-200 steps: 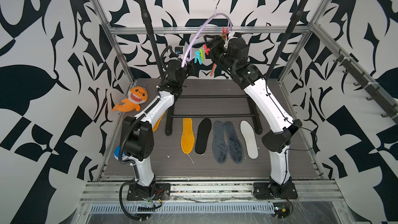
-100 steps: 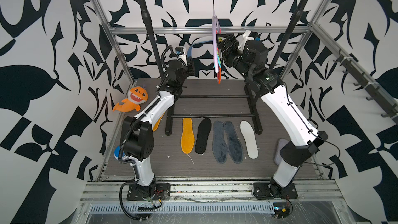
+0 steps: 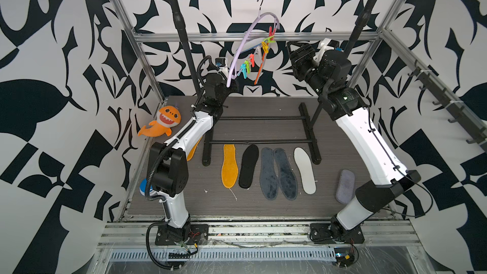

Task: Take the shoe insoles off the hanger
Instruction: Move the hanger to the clothesline, then open the clamp at the hanger, then remove the insole from the hanger.

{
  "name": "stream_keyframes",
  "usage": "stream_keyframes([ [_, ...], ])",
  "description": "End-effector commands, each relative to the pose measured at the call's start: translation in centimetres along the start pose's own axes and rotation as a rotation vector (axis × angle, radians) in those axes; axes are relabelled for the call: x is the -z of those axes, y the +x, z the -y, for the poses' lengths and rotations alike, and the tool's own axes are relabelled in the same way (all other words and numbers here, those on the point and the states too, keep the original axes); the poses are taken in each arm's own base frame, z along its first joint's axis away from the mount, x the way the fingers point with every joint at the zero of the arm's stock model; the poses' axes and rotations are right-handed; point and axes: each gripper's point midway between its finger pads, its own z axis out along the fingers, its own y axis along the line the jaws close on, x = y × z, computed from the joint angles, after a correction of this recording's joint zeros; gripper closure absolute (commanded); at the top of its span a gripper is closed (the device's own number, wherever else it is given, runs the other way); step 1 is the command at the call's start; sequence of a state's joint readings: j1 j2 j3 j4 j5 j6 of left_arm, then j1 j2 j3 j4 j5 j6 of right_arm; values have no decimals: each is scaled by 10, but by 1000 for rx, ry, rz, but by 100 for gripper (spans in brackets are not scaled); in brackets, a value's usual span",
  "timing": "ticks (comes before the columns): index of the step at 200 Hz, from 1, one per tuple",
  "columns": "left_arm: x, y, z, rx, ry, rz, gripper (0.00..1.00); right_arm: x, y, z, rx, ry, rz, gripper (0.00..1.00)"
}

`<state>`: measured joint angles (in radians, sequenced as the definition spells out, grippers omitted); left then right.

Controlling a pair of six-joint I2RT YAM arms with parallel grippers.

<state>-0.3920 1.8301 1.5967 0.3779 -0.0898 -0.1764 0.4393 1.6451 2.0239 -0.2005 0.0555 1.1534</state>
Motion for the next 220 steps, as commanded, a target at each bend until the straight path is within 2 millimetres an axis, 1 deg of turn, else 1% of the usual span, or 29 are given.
stream_keyframes([
  [1,2,-32,11,-12,44,77,100,1,-6,-28,-34,-112,-26,35],
  [34,-3,-36,13,-12,53,82,100,-14,-1,-27,-64,-128,-59,32],
  [68,-6,-40,15,-15,65,108,100,-30,5,-21,-103,-129,-82,30],
  [104,-13,-41,15,-14,69,127,100,-40,8,-15,-130,-128,-86,29],
  [132,-16,-40,15,-6,71,136,100,-48,6,-15,-140,-135,-93,34],
  [164,-19,-39,14,-2,65,139,100,-55,3,-13,-146,-135,-93,35],
  [192,-20,-39,13,-6,61,139,100,-58,-1,-16,-156,-145,-88,36],
  [220,-20,-41,13,-8,60,147,100,-62,-5,-15,-180,-143,-84,41],
])
